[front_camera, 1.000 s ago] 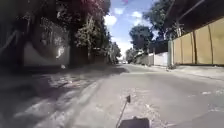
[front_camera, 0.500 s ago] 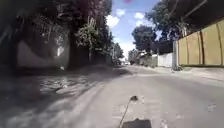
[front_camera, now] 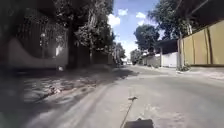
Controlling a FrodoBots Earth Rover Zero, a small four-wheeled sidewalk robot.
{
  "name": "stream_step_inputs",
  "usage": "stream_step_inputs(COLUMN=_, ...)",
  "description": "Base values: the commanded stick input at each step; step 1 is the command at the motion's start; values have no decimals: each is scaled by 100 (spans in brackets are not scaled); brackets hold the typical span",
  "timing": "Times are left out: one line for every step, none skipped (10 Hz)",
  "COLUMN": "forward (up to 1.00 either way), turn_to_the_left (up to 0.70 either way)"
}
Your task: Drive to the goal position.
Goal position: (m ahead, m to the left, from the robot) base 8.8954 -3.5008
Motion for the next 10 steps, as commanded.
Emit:
stream_step_inputs(forward=100, turn_to_the_left=0)
stream_step_inputs(forward=100, turn_to_the_left=-3)
stream_step_inputs(forward=100, turn_to_the_left=-17)
stream_step_inputs(forward=100, turn_to_the_left=-32)
stream_step_inputs(forward=100, turn_to_the_left=-40)
stream_step_inputs(forward=100, turn_to_the_left=-39)
stream_step_inputs(forward=100, turn_to_the_left=-20)
stream_step_inputs(forward=100, turn_to_the_left=-4)
stream_step_inputs(forward=100, turn_to_the_left=-2)
stream_step_inputs(forward=100, turn_to_the_left=-2)
